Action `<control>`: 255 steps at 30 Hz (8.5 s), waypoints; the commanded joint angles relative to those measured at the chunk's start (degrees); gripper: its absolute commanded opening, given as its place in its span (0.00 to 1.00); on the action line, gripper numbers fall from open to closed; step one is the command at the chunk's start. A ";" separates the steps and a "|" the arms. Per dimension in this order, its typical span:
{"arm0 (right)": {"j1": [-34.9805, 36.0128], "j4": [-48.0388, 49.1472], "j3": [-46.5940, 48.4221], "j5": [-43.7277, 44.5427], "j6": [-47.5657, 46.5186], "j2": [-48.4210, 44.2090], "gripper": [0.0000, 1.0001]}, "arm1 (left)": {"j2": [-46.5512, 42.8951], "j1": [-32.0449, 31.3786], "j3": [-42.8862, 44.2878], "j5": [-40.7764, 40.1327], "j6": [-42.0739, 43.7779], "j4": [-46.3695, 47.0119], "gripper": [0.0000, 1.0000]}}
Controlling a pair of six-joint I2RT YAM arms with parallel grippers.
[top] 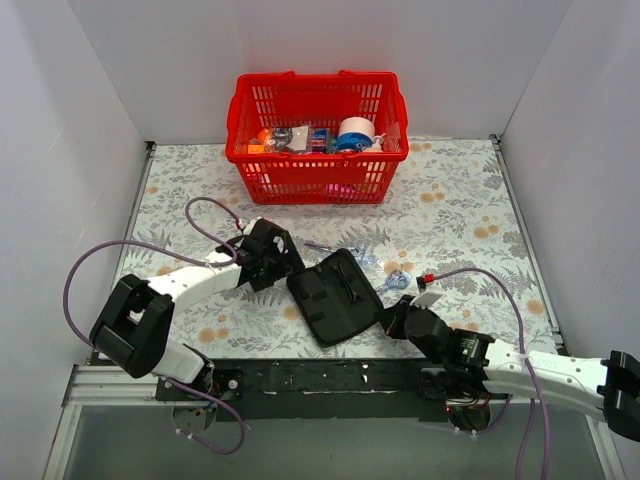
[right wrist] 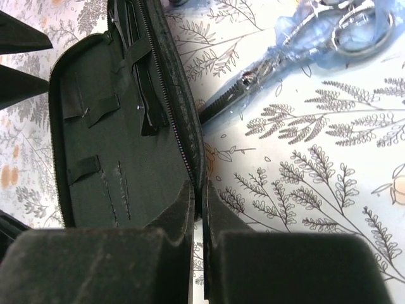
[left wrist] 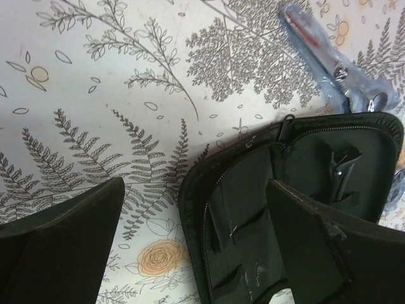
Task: Sort the hair-cutting tools
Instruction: Adjust the hairdressing tool bag at the center of the board, then pick up the scissors from the center of the board.
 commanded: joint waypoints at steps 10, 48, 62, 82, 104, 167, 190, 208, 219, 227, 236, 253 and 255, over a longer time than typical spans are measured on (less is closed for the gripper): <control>-1.35 4.66 18.95 -6.65 -33.82 15.19 0.01 | -12.02 -0.08 -1.91 -1.72 0.05 -3.23 0.96; -17.52 -15.29 78.03 -47.72 -90.53 73.66 0.01 | -30.96 -0.08 0.12 -3.76 4.54 -16.25 0.96; -18.40 -11.85 77.68 -46.12 -88.51 71.63 0.01 | -30.25 -0.08 -0.15 -3.49 3.40 -15.55 0.96; -18.23 -19.05 67.76 -31.81 -84.20 54.50 0.69 | -27.79 0.01 -1.64 -5.95 3.66 -13.09 0.96; -26.83 -38.58 53.95 -11.68 -53.45 47.91 0.76 | -13.90 0.01 -0.76 -6.84 -0.12 -8.70 0.97; -27.54 -38.48 36.01 -3.43 -19.33 36.57 0.76 | -24.10 0.01 -7.35 -3.49 -1.79 -7.99 0.97; -26.49 -33.66 49.20 -41.90 -63.54 41.83 0.84 | -23.74 0.01 -5.51 -4.11 -1.09 -9.48 0.97; -25.88 -30.05 45.60 -34.88 -62.32 51.59 0.82 | -22.95 0.10 -6.47 -3.23 0.06 -8.69 0.97; -19.11 -32.51 46.12 -28.12 -52.58 56.51 0.71 | -24.01 0.01 -7.35 -3.14 -0.03 -8.87 0.97; -13.13 -37.69 45.25 -19.76 -43.43 58.63 0.66 | -25.06 0.01 -8.14 -2.79 -0.21 -8.96 0.97; -12.87 -39.63 44.11 -17.04 -39.82 56.26 0.66 | -26.12 0.01 -7.62 -2.88 -0.21 -9.75 0.98; -12.60 -38.31 36.73 -20.20 -35.95 51.60 0.39 | -25.50 0.01 -6.74 -2.88 -0.65 -9.92 0.98; -11.99 -38.31 36.37 -20.46 -35.34 51.24 0.33 | -25.24 0.01 -6.47 -3.05 -0.65 -10.45 0.97</control>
